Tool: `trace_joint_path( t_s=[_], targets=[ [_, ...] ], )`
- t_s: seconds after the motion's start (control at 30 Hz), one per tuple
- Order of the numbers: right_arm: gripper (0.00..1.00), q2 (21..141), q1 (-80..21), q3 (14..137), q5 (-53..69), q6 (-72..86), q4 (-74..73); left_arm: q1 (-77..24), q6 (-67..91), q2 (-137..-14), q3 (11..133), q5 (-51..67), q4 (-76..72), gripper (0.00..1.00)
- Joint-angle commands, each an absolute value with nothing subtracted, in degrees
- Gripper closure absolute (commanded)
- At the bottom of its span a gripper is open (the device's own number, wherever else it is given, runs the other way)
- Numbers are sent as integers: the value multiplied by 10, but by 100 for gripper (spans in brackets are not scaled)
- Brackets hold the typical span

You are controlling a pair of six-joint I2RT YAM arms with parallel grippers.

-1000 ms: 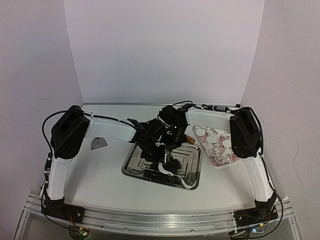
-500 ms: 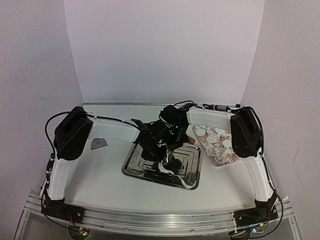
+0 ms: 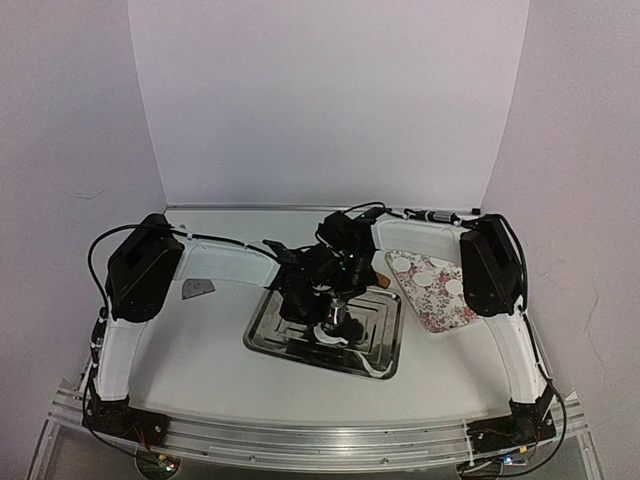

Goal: Roll out the dumpling wrappers from the dough

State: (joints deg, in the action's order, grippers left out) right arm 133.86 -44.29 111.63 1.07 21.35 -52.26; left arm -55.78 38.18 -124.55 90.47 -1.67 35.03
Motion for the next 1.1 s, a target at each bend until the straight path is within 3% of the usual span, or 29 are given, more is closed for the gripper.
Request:
trace_joint_path(
  t_s=[0.0,0.7,0.8,1.07],
  targets=[
    [100,1338,-445,1102,-24,221,-560,-553,398,-1236,870,-43,409,100],
    [100,1304,-445,1078,-12,214,-560,-530,426,-1191,809,-63,395,100],
    [100,1295,-445,1083,-5,216,-560,-530,424,-1171,809,-54,385,91],
    [100,1264,-445,1095,29,234,-560,-530,436,-1092,806,-51,374,53]
  ],
)
